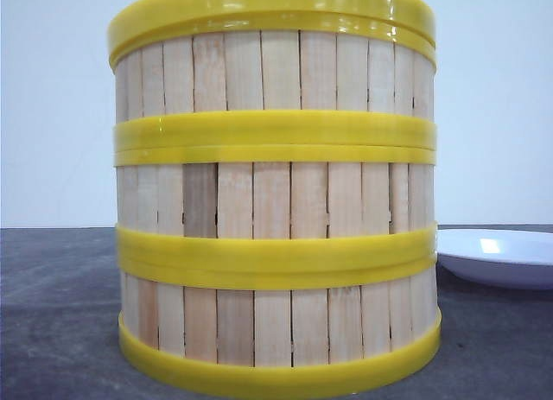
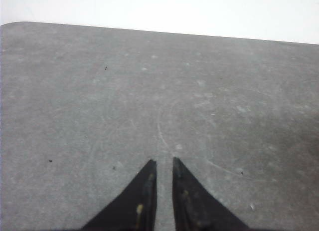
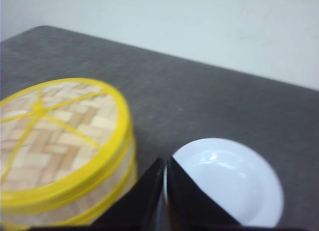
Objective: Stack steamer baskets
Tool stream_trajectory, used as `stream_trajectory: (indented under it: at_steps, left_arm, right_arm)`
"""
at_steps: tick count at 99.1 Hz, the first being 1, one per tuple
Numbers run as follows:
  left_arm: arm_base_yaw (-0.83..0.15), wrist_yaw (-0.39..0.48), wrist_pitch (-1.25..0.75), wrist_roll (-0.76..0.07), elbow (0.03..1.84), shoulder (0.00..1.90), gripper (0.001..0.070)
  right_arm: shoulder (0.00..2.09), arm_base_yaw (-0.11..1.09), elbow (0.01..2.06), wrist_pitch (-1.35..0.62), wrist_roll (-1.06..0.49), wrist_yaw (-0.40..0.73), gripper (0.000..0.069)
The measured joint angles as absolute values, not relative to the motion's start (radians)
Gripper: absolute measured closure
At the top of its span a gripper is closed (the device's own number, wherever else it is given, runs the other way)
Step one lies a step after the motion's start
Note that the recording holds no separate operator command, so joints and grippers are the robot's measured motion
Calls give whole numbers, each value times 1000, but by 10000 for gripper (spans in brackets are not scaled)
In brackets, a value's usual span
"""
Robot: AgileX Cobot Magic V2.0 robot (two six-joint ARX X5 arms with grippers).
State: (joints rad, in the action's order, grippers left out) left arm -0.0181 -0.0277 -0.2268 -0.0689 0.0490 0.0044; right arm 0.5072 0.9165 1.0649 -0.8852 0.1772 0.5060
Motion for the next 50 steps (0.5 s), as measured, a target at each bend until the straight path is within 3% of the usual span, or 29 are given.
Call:
stream_trajectory:
  at_steps: [12, 25, 50]
  left_arm:
    - [-18, -28, -227, -68, 49, 4, 679]
    - [-18, -28, -227, -68, 49, 4, 679]
    - [-18, -28, -227, -68, 49, 4, 679]
  right_arm:
    - [507, 818, 1065, -823, 124, 520, 685]
    - [494, 631, 1038, -721, 74, 507, 685]
    - [351, 259, 766, -442, 10, 221, 685]
